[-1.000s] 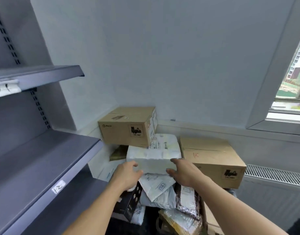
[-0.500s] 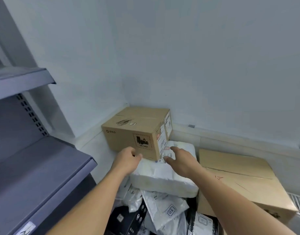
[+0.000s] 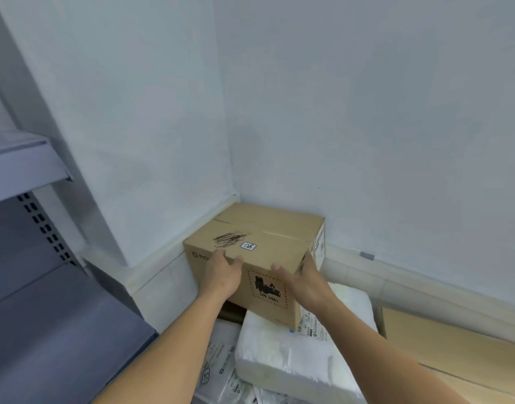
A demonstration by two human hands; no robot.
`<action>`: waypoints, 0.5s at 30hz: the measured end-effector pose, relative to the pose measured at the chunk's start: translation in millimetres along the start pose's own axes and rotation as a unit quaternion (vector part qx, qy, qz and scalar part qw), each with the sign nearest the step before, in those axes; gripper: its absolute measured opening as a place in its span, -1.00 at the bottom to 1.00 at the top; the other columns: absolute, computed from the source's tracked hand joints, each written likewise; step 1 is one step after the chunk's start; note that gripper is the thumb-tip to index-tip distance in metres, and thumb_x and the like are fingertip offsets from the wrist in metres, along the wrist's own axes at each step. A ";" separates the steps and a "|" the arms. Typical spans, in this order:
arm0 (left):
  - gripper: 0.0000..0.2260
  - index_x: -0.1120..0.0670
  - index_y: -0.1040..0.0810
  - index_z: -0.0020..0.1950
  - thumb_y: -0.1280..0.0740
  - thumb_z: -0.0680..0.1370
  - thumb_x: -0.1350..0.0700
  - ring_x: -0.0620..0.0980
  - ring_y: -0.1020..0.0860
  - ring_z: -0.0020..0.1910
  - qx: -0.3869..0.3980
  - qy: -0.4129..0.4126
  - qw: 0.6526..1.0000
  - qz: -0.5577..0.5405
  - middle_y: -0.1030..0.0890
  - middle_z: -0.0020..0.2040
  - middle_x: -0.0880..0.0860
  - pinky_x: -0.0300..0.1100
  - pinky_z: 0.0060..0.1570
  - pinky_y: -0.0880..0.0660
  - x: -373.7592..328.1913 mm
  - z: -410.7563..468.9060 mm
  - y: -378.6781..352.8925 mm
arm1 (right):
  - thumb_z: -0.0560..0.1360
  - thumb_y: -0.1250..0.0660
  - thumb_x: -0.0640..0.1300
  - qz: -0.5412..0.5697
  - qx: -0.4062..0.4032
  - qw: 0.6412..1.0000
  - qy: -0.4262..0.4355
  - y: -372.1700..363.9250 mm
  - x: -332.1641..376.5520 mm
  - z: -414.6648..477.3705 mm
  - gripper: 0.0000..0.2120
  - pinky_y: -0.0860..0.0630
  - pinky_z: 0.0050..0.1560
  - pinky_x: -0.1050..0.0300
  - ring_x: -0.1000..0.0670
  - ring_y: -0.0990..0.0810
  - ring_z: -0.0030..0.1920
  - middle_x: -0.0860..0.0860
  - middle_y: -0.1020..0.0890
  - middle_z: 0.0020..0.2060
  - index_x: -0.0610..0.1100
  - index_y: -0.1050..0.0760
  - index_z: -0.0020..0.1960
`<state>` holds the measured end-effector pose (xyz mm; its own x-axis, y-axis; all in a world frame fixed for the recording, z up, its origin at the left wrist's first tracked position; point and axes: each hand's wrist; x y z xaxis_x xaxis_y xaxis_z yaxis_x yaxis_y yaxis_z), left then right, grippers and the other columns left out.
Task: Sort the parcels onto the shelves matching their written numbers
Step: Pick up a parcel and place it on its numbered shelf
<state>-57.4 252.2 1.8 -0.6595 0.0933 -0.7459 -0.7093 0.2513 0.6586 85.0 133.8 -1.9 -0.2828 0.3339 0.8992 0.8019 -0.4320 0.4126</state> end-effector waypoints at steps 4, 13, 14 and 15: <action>-0.50 0.20 -0.27 0.51 -0.24 0.66 -0.02 0.15 -0.41 0.38 -0.024 0.033 0.999 -0.014 -0.43 0.43 0.16 -0.14 0.18 -0.35 6.0 26.2 4.3 | 0.27 -0.40 0.39 -0.012 -0.011 1.000 0.012 -8.7 -15.4 12.4 -0.07 -0.52 0.24 -0.12 -0.03 -0.53 0.25 0.09 -0.51 0.28 0.18 -0.04 0.49; -0.38 0.27 -0.24 0.48 -0.35 0.57 -0.06 0.27 -0.45 0.32 -0.083 0.103 0.990 -0.054 -0.42 0.38 0.29 -0.02 0.21 -0.42 32.4 75.5 22.6 | 0.54 -0.37 0.14 -0.027 -0.035 0.999 0.024 -2.6 -23.0 8.8 -0.39 -0.43 0.08 0.09 0.05 -0.54 0.18 0.25 -0.53 0.21 0.21 -0.12 0.46; -0.36 0.27 -0.24 0.48 -0.36 0.57 -0.07 0.27 -0.44 0.33 -0.087 0.108 0.989 -0.057 -0.41 0.39 0.28 -0.02 0.19 -0.42 35.2 79.2 24.3 | 0.54 -0.37 0.13 -0.027 -0.038 0.999 0.021 -0.5 -24.3 8.0 -0.40 -0.43 0.06 0.11 0.06 -0.55 0.16 0.27 -0.53 0.19 0.22 -0.12 0.45; -0.36 0.28 -0.26 0.46 -0.38 0.56 -0.08 0.26 -0.45 0.32 -0.086 0.110 0.988 -0.059 -0.43 0.38 0.27 -0.02 0.18 -0.42 37.5 82.1 26.2 | 0.55 -0.37 0.13 -0.028 -0.038 0.999 0.017 1.3 -25.9 7.3 -0.41 -0.43 0.04 0.12 0.06 -0.56 0.15 0.27 -0.54 0.16 0.23 -0.13 0.45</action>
<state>-80.2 341.4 -17.2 -0.5936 -0.1433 -0.7919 -0.8044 0.0781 0.5889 97.2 130.7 -25.7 -0.3453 0.3305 0.8784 0.7421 -0.4767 0.4712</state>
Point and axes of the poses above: each hand's wrist, its own z-axis towards the middle knuckle, its own y-axis out of the back of the hand, x = y × z
